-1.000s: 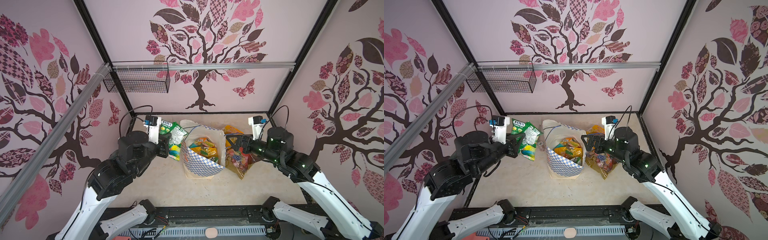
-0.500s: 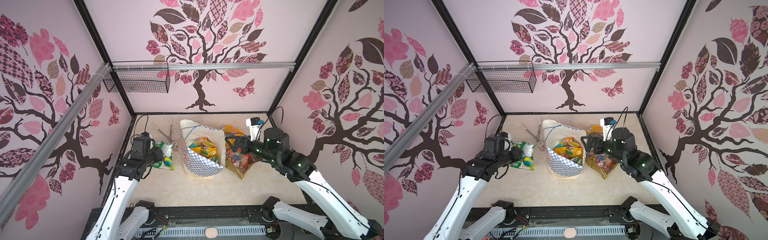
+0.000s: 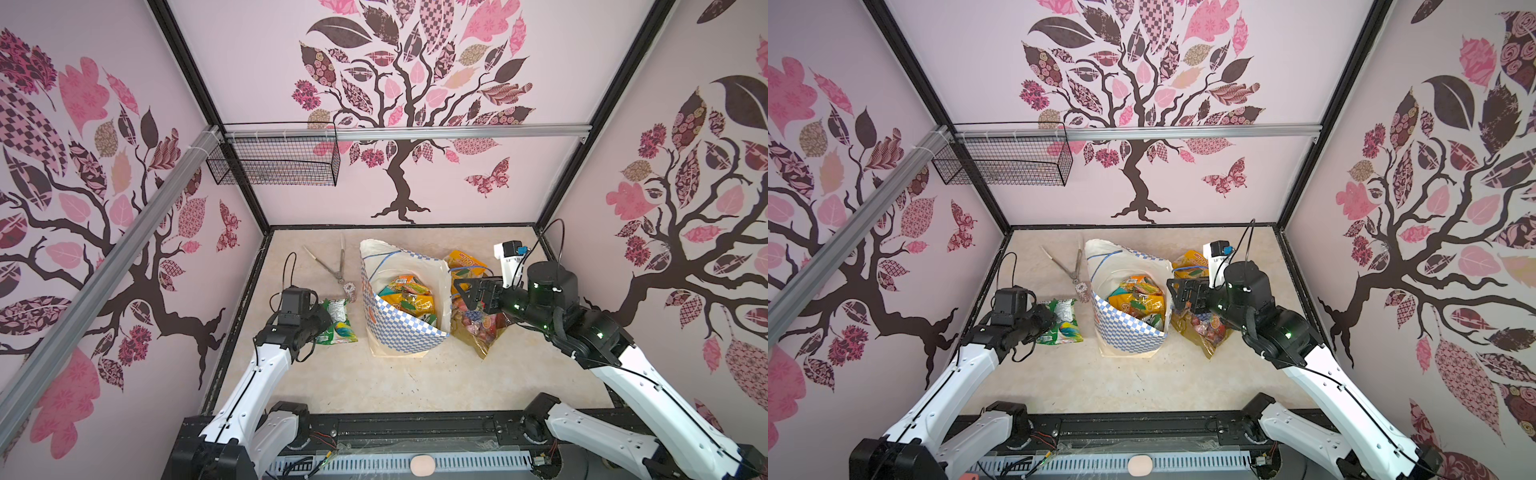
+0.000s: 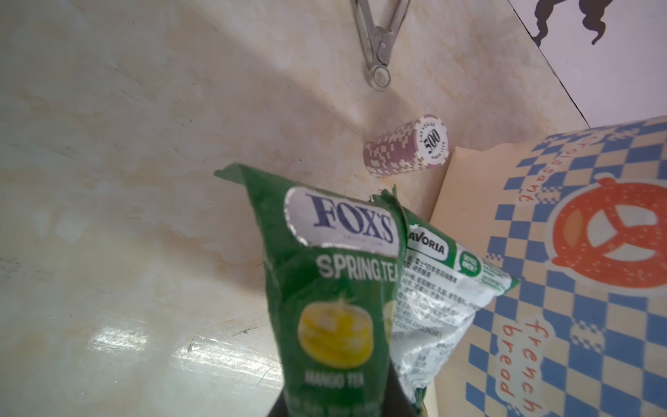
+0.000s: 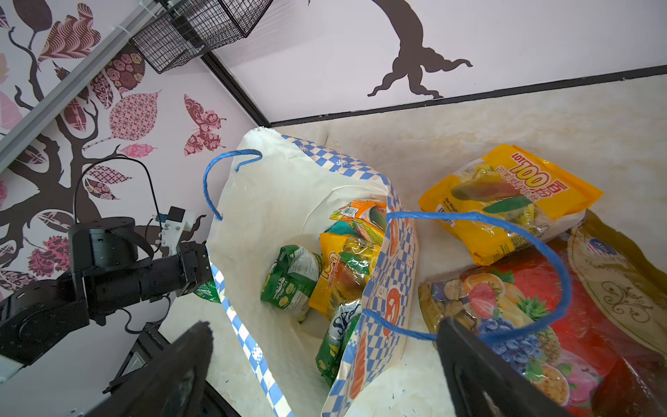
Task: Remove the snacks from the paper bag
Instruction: 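Carry the green packets beside the bag and lower them onto the table, then raise the left gripper to the bag rim while the right gripper reaches into the bag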
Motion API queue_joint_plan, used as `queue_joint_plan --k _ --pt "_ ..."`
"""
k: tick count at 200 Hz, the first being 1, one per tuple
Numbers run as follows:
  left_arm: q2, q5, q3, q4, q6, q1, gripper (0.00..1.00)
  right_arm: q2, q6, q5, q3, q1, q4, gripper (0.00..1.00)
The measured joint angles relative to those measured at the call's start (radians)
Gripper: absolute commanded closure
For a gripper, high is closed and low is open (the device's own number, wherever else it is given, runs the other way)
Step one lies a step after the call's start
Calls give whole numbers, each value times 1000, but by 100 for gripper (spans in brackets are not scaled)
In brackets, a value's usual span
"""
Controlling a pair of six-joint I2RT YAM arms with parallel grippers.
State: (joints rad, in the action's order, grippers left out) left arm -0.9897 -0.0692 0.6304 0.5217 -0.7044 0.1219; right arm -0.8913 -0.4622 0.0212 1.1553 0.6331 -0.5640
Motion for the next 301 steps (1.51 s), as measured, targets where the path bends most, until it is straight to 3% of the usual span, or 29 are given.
queue_joint_plan --k 63,105,129,195,227,244,260,278,301 --pt "-143 26 -87 -147 -64 -11 100 6 2 -2 0 0 -2 0" --pt "-143 -2 -110 -182 -93 -23 56 10 -2 -2 1 0 -21 0" --pt "-65 10 -106 -159 -83 -26 42 10 -5 -2 3 0 -33 0" --pt "196 64 106 8 -17 -31 39 -57 -8 19 83 0 -58 0" --pt "219 -33 329 80 79 -24 38 -120 -1 82 129 0 -58 0" --pt "174 -87 481 128 145 47 36 -183 17 116 179 0 -70 0" --pt "121 -91 606 173 219 188 35 -249 37 143 230 0 -89 0" --pt "66 -52 706 226 311 368 33 -324 54 169 285 0 -117 0" --pt "5 34 770 289 418 522 33 -419 70 188 362 0 -162 0"
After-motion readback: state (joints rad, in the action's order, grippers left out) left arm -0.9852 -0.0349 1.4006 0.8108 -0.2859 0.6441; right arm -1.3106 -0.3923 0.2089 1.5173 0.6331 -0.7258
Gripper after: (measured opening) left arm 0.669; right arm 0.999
